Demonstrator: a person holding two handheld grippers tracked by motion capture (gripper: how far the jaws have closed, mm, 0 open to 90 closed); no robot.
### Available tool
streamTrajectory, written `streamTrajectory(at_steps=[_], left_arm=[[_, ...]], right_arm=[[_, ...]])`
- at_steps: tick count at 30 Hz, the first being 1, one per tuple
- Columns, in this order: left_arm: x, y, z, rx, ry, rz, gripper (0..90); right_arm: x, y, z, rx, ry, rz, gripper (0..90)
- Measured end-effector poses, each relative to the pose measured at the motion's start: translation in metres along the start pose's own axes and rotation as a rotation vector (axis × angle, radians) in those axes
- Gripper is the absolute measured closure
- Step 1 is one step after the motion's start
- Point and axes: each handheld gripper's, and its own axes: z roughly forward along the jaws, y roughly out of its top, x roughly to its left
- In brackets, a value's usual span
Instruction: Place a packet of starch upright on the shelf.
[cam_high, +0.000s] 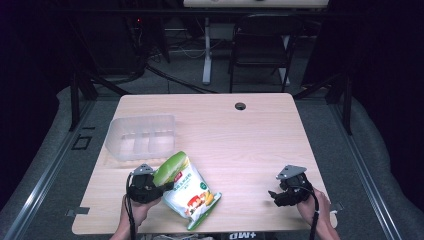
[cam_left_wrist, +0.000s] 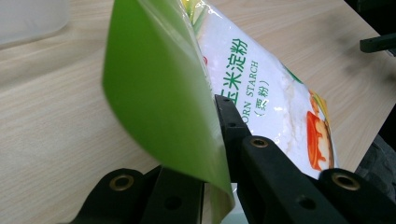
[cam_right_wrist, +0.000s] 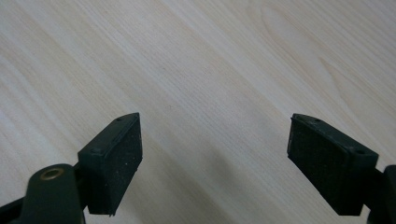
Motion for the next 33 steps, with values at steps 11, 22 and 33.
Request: streamTrajectory(at_steps=[11,22,33], left_arm=[[0.003,0.0,-0.011,-0.018,-0.026,-0.013,89.3],[0.004,0.006,-0.031,-0.038,-0.034,-0.005,89.4],[0.007,0.017,-0.049,-0.04,-0.038,-0.002,89.5]], right_arm=[[0.0,0.0,0.0,-0.001,-0.003,-0.002,17.2],[0.0,-0.001,-0.001,-0.005,-0.002,0.008,17.2],[0.0,0.0,-0.001,-0.003,-0.004,0.006,17.0]])
